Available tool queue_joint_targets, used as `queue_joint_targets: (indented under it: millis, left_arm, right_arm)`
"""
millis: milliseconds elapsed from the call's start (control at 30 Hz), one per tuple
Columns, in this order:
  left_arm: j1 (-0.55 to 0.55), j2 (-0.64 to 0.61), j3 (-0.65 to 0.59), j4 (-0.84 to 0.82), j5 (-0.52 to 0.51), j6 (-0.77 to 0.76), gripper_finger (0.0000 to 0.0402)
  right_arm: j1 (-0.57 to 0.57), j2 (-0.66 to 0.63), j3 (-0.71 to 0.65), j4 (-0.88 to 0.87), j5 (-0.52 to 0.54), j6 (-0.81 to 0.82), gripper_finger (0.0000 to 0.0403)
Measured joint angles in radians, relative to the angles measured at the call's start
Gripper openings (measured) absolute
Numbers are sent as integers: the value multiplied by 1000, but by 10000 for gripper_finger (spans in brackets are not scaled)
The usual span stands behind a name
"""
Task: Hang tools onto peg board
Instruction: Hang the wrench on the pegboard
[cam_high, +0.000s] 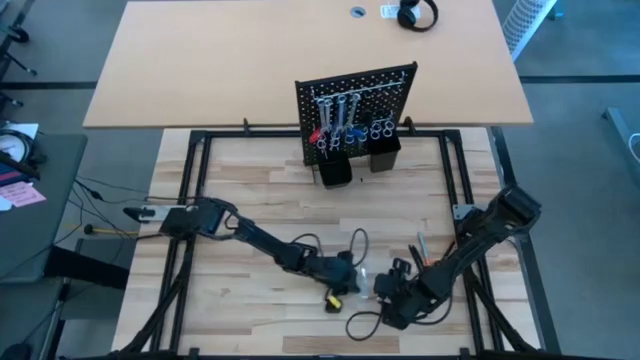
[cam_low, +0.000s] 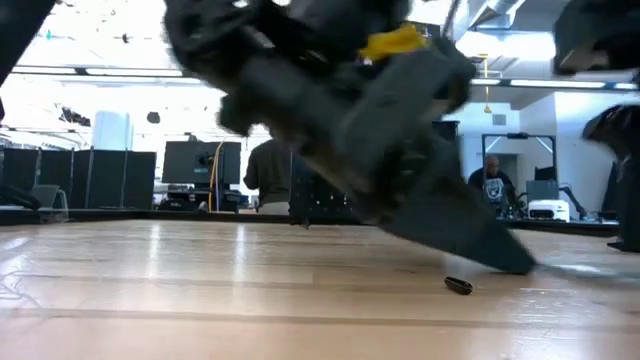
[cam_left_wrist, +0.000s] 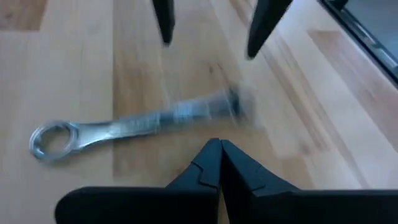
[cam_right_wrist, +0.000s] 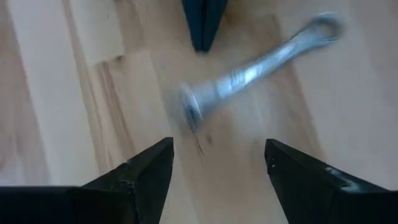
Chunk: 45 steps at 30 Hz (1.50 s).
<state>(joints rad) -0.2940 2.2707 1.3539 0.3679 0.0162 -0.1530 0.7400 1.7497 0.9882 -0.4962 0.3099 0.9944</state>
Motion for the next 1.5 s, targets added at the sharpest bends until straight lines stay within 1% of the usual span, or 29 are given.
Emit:
queue_joint_targets:
  millis: [33, 100, 133, 233, 333, 367, 467, 500, 600, 667, 733, 833, 933, 1067, 1200, 1300, 1433, 1500]
  left_arm:
    - [10, 25, 46, -30, 13, -1, 0]
    - [27, 81, 140, -44, 1, 1, 0]
    - [36, 104, 186, -79, 17, 4, 0]
    - [48, 130, 300, -190, 4, 52, 0]
    - [43, 101, 355, -329, -88, 118, 0]
    - [38, 87, 365, -357, -136, 142, 0]
    - [11, 26, 364, -456, -289, 200, 0]
    - [4, 15, 364, -496, -343, 211, 0]
    - [-7, 0, 360, -620, -478, 218, 0]
    - [-5, 0, 359, -671, -529, 203, 0]
    - [-3, -2, 359, -707, -547, 177, 0]
    - [-7, -5, 331, -701, -545, 157, 0]
    - [-10, -6, 272, -675, -555, 139, 0]
    - [-16, -19, 224, -614, -584, 102, 0]
    - [-37, -26, 180, -562, -586, 30, 0]
    - [-71, -26, 149, -509, -601, -30, 0]
    - [-126, -26, 131, -468, -626, -114, 0]
    - [-152, -26, 131, -455, -628, -151, 0]
  right_arm:
    - [12, -19, 0, -30, 9, 22, 264]
    - [37, -50, 1, -68, 50, 67, 264]
    - [53, -60, 1, -77, 77, 90, 264]
    - [104, -76, 1, -68, 186, 154, 264]
    - [160, -46, 2, -41, 341, 245, 264]
    - [173, -27, 2, -35, 382, 263, 264]
    - [189, 35, 2, -21, 433, 275, 264]
    - [188, 58, 2, -29, 460, 301, 264]
    - [165, 128, 2, -43, 571, 450, 264]
    - [151, 158, 4, -91, 581, 520, 264]
    - [135, 148, 7, -167, 573, 579, 262]
    - [152, 123, 14, -229, 615, 603, 255]
    - [177, 109, 9, -306, 611, 606, 247]
    - [207, 93, 11, -315, 601, 591, 237]
    - [238, 94, -6, -300, 592, 572, 231]
    - [254, 96, -64, -228, 642, 559, 227]
    - [271, 97, -168, -37, 707, 541, 226]
    - [285, 97, -206, 67, 711, 515, 226]
